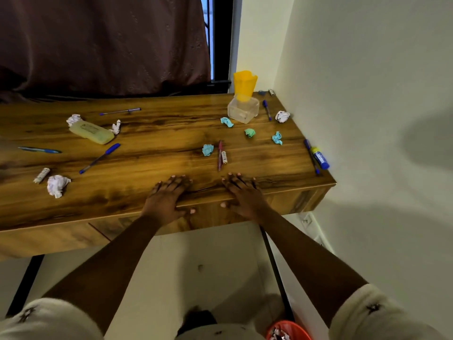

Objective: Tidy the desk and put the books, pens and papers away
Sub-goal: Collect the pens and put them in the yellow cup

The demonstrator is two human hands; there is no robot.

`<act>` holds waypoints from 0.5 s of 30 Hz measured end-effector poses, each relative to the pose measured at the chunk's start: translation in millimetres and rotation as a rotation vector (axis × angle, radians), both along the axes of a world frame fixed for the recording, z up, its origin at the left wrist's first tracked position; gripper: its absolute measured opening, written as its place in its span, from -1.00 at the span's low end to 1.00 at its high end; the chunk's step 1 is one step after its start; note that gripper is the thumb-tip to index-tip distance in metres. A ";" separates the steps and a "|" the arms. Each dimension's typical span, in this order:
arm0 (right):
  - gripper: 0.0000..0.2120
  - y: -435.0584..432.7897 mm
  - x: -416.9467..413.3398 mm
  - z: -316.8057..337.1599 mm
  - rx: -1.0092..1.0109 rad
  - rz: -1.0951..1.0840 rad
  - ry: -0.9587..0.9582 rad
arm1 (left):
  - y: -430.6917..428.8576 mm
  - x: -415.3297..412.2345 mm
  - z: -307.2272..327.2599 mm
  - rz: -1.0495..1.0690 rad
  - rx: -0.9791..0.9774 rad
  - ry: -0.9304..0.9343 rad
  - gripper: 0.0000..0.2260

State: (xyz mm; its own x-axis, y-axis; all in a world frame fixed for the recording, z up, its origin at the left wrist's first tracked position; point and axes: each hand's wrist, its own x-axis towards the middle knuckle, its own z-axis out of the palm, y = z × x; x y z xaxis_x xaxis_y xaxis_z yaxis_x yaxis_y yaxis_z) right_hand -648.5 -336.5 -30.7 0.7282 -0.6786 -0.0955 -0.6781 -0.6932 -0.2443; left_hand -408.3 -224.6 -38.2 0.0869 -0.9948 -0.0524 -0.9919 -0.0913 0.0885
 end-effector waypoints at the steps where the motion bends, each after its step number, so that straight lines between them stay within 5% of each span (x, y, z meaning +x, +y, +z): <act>1: -0.41 -2.1 -3.4 8.9 0.139 -0.042 -0.115 | -2.8 -3.0 5.9 0.046 -0.002 0.077 -0.10; 4: -0.70 -18.4 -26.8 26.4 0.135 -0.349 -0.447 | -16.5 -10.1 21.2 0.208 -0.045 0.275 -0.15; 8: -0.68 -53.6 -75.3 36.0 -0.172 -0.752 -0.322 | -40.6 -11.2 17.9 0.305 -0.190 0.415 -0.36; 15: -0.77 -91.3 -115.5 33.9 -0.021 -0.884 -0.301 | -88.1 -57.2 34.9 0.407 -0.471 0.703 -0.70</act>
